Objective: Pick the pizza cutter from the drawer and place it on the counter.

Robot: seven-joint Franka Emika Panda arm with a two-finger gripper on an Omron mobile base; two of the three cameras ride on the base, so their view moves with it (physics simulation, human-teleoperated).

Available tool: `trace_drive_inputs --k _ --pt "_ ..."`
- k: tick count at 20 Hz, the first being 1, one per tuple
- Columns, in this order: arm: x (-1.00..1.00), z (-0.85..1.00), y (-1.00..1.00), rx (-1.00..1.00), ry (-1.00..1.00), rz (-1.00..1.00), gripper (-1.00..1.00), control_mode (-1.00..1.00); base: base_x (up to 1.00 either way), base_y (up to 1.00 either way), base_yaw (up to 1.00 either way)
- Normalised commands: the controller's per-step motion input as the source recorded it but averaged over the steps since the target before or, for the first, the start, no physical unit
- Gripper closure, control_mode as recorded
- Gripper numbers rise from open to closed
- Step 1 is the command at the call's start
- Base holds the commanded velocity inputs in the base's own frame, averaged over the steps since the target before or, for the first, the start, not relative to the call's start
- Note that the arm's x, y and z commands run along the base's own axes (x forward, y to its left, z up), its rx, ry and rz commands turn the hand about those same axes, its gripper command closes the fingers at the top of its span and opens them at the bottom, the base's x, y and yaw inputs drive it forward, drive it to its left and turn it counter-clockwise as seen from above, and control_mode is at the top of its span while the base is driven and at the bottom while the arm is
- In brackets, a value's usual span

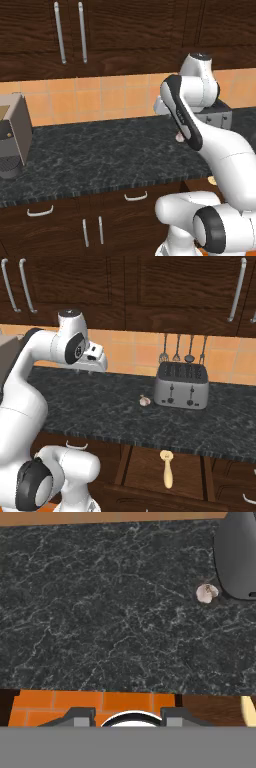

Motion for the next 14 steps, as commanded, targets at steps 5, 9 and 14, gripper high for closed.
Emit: trace_drive_inputs --k 5,9,14 --pt "-0.67 -0.11 -0.53 0.00 0.00 -0.07 -1.00 -1.00 0.00 0.00 0.00" --pt "-0.74 -0.31 -0.60 -0.02 0.01 -0.09 -1.00 -1.00 0.00 0.00 0.00" --pt "-0.46 -0.37 -0.70 -0.01 0.00 -0.08 -1.00 -1.00 0.00 0.00 0.00"
